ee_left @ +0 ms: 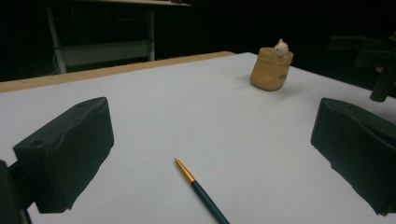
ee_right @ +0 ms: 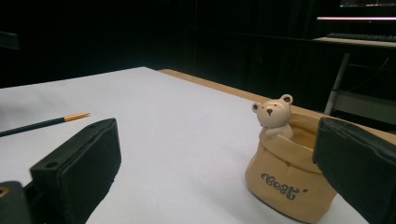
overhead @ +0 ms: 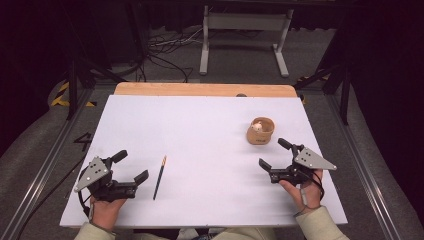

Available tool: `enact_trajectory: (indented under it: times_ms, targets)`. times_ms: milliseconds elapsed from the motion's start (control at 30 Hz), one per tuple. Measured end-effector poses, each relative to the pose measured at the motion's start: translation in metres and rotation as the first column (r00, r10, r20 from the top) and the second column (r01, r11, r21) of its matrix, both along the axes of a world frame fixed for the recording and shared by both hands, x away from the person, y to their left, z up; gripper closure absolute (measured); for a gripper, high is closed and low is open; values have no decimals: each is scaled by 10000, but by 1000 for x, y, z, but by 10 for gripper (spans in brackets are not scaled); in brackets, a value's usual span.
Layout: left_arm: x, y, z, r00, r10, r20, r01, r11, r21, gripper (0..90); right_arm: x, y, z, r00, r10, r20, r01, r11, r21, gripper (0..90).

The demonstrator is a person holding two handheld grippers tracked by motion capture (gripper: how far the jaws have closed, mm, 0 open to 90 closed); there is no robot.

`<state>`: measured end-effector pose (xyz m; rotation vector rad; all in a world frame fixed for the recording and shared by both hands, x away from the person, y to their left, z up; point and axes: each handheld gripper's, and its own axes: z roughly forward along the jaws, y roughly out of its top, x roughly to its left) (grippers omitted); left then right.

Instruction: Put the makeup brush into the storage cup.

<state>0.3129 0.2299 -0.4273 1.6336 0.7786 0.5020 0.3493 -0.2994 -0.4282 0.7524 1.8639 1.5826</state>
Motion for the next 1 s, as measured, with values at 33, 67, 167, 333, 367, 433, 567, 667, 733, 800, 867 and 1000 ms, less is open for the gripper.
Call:
enact_trajectory:
  times_ms: [33, 67, 167, 333, 367, 433, 567, 667, 733, 800, 867, 1000]
  targets:
    - [2, -3, 1, 9999, -93, -68, 93, 10000, 17, 0, 0, 0, 0, 10000, 33, -23, -33, 10000, 15, 7]
    - [3, -5, 2, 9997, -172, -168, 174, 9997, 151, 0, 0, 0, 0, 10000, 53, -49, -53, 10000, 38, 7]
    - [7, -12, 5, 9990, -358, -266, 369, 9986, 391, 0, 0, 0, 0, 10000, 70, -57, -70, 10000, 18, 7]
    - [14, -22, 8, 9988, -418, -274, 426, 9986, 309, 0, 0, -1, 1, 9999, 64, -83, -63, 9999, 83, 7]
    - [14, -22, 8, 9988, -418, -274, 426, 9986, 309, 0, 0, -1, 1, 9999, 86, -72, -85, 9999, 92, 7]
    - [17, -25, 10, 9982, -470, -370, 480, 9985, 245, 0, 0, -1, 1, 9999, 83, -95, -82, 9999, 100, 7]
    - [22, -31, 13, 9973, -540, -506, 556, 9980, 301, 1, 0, -1, 0, 9999, 88, -136, -87, 9999, 82, 8]
    - [25, -35, 17, 9940, -441, -1003, 508, 9966, 653, 7, -1, -1, 0, 9998, 119, -184, -117, 9999, 90, 10]
    - [26, -37, 19, 9923, -380, -1182, 479, 9954, 828, 24, -1, -1, 0, 9997, 117, -201, -114, 9999, 117, 10]
    - [28, -39, 26, 9878, -113, -1552, 313, 9914, 1269, 32, -1, -1, 0, 9997, 99, -235, -96, 9999, 124, 10]
    - [31, -42, 30, 9818, 81, -1898, 211, 9882, 1515, 33, -1, -1, 0, 9996, 109, -246, -106, 9999, 114, 10]
    - [35, -49, 37, 9600, 225, -2790, 296, 9830, 1812, 57, -1, -1, 0, 9993, 161, -350, -156, 9998, 151, 11]
